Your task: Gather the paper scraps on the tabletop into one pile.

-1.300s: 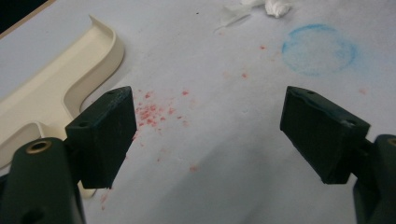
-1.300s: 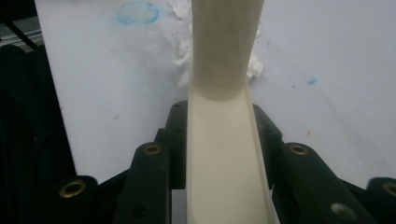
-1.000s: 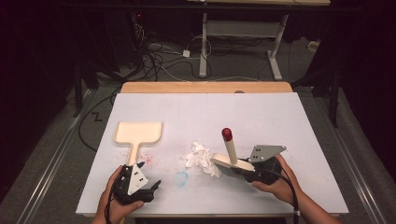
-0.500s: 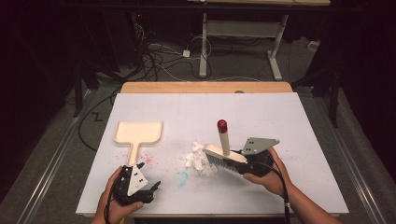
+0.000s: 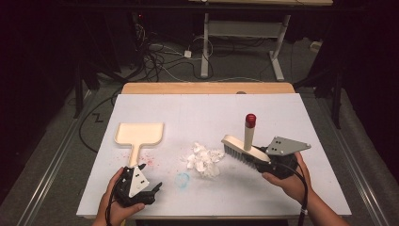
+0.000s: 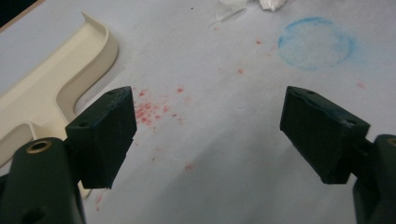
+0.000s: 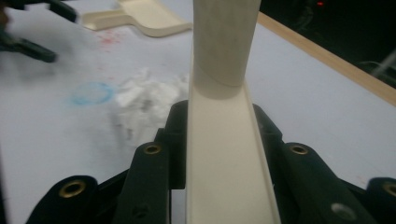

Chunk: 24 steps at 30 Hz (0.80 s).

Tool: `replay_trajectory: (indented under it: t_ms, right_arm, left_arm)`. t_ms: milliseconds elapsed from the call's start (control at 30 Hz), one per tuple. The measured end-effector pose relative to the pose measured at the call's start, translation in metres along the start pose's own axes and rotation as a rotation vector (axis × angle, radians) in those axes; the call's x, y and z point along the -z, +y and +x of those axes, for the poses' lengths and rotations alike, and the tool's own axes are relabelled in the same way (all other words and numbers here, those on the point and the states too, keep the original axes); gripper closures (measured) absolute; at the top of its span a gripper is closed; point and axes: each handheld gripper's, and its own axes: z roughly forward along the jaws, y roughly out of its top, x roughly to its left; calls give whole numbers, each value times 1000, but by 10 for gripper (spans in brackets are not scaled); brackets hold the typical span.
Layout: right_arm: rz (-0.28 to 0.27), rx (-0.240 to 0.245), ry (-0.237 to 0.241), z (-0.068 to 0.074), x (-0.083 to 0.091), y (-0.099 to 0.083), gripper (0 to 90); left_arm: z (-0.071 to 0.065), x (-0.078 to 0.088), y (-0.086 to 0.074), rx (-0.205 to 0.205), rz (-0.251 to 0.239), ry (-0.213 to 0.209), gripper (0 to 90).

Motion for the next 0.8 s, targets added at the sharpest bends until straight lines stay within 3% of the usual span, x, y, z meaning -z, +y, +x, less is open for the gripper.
replay_trajectory:
  t_ms: [100,200,333,667,800]
  right_arm:
    - [1,-37,-55,-7,-13,-6,675]
    - [20,-7,-144,-8,-32,-11,676]
    - [58,-26,-164,-6,-55,-17,675]
    - [16,-44,-128,31,-87,-9,675]
    - [-6,-57,-116,37,-91,-4,675]
  left_arm:
    - [0,-2,0,-1,1,-3,177]
    - [0,-2,1,-3,7,-7,177]
    - [0,-3,0,0,4,-8,177]
    - [0,-2,-1,-3,9,-7,178]
    - [0,-2,-2,-2,10,-8,177]
